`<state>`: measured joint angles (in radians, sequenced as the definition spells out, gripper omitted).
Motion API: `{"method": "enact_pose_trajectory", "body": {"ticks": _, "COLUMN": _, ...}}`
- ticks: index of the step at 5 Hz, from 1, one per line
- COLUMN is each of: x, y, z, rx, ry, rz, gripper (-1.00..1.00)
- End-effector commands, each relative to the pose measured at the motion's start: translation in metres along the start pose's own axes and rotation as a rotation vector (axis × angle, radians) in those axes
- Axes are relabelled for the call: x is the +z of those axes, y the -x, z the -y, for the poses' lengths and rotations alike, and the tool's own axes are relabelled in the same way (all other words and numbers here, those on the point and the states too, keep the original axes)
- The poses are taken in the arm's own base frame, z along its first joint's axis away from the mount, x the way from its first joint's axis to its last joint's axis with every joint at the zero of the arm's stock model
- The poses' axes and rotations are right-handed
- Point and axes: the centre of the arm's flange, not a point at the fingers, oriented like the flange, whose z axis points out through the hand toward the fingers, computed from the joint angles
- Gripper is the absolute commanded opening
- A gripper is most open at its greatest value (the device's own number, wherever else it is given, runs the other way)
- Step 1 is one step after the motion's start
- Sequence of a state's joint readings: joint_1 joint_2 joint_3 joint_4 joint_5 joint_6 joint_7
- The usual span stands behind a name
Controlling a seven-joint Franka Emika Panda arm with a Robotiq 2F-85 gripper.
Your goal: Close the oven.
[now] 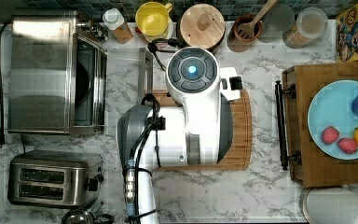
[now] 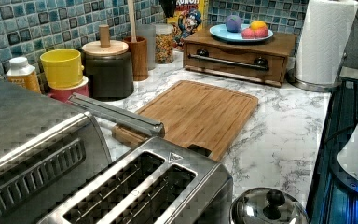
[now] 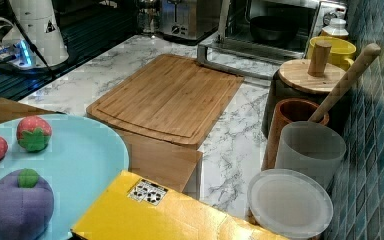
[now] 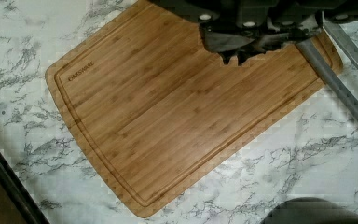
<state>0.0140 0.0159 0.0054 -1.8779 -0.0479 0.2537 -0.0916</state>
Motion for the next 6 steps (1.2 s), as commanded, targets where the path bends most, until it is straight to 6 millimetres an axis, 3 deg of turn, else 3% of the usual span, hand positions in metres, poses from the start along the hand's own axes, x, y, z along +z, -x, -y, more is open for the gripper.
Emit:
{"method": "enact_pose_trajectory", "body": {"ticks": 1, "x": 0.011, "y": 0.013, "z": 0.008, "rx": -0.035, "ry": -0.055, "rz": -0.054, "gripper": -1.00}}
{"method": "enact_pose_trajectory", "body": {"ticks": 2, "x": 0.023, "y": 0.010, "z": 0.008, "rx": -0.216, "ry": -0.173, "rz": -0.009, "gripper": -1.00}}
{"method": "enact_pose_trajectory", "body": {"ticks": 3, "x": 0.048, "y": 0.005, "z": -0.005, "rx": -0.313, "ry": -0.343, "rz": 0.007, "gripper": -1.00}}
{"method": "enact_pose_trajectory", "body": {"ticks": 5, "x": 0.080, "y": -0.012, "z": -0.027, "rx": -0.402, "ry": -0.656, "rz": -0.021, "gripper": -1.00}}
{"method": "enact_pose_trajectory", "body": {"ticks": 6, "x": 0.099, "y": -0.017, "z": -0.025, "rx": -0.473, "ry": -0.767, "rz": -0.072, "gripper": -1.00}}
